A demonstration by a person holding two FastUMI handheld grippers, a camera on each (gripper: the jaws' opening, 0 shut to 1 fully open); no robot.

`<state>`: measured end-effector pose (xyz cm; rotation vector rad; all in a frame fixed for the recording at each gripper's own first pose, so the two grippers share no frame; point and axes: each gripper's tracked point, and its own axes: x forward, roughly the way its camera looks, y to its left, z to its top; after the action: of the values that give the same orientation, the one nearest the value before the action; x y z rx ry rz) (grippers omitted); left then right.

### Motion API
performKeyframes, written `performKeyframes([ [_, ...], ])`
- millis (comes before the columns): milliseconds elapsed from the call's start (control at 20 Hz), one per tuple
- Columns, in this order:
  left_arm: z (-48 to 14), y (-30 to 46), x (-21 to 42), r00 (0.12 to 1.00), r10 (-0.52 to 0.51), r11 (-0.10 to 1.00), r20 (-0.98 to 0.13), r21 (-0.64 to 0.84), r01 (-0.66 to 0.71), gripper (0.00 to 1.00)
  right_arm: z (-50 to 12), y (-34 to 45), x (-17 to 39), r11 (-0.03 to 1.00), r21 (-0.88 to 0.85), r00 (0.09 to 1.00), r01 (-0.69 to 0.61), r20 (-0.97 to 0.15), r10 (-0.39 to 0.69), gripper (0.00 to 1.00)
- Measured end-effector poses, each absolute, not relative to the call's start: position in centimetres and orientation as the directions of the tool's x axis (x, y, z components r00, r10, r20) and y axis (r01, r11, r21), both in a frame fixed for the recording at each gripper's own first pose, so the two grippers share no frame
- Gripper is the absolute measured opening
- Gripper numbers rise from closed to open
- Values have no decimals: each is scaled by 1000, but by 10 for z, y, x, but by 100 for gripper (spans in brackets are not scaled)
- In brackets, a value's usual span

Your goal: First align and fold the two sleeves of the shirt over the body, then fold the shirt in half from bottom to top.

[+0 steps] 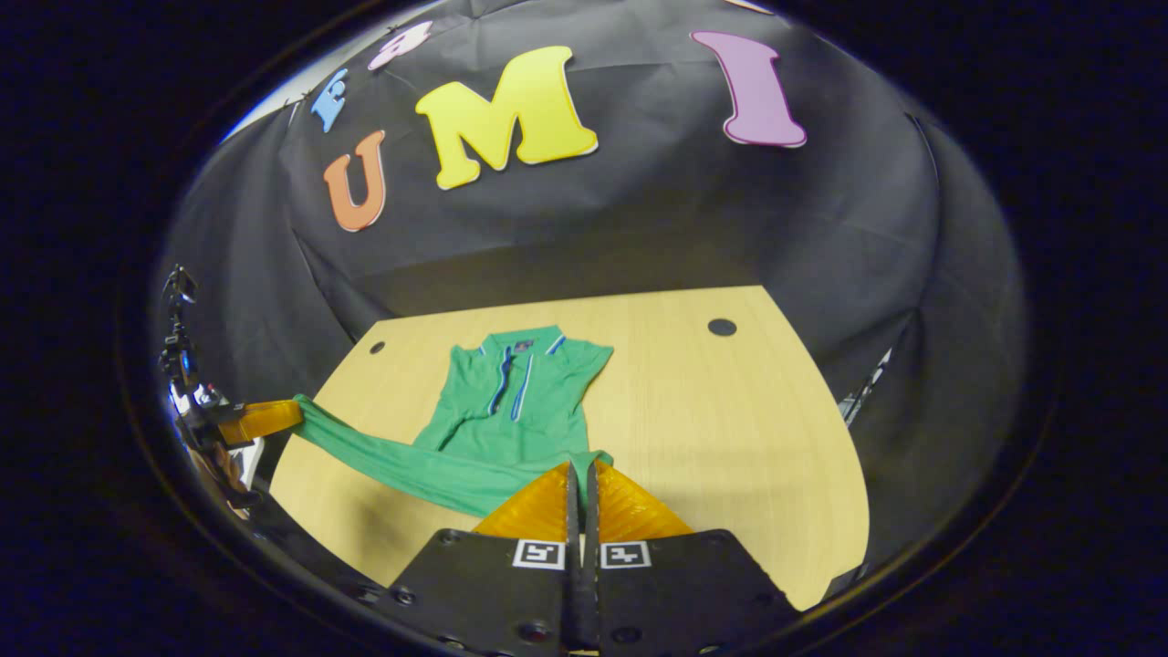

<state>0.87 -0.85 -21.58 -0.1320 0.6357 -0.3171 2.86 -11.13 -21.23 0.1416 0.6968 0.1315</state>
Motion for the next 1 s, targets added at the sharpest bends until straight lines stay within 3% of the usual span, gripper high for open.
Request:
performKeyframes([
  [350, -211, 2, 80, 781, -310, 949, -543, -233, 214, 6, -191, -88, 123, 979, 165, 776, -119, -600, 195, 0],
  [650, -233, 9, 155, 806, -242, 963, -540, -237, 131, 6, -214, -76, 199, 973, 165, 755, -159, -615, 227, 0],
  [1000, -280, 4, 230, 803, -232, 963, -549, -246, 110, 6, -246, -80, 271, 978, 152, 748, -140, -632, 205, 0],
])
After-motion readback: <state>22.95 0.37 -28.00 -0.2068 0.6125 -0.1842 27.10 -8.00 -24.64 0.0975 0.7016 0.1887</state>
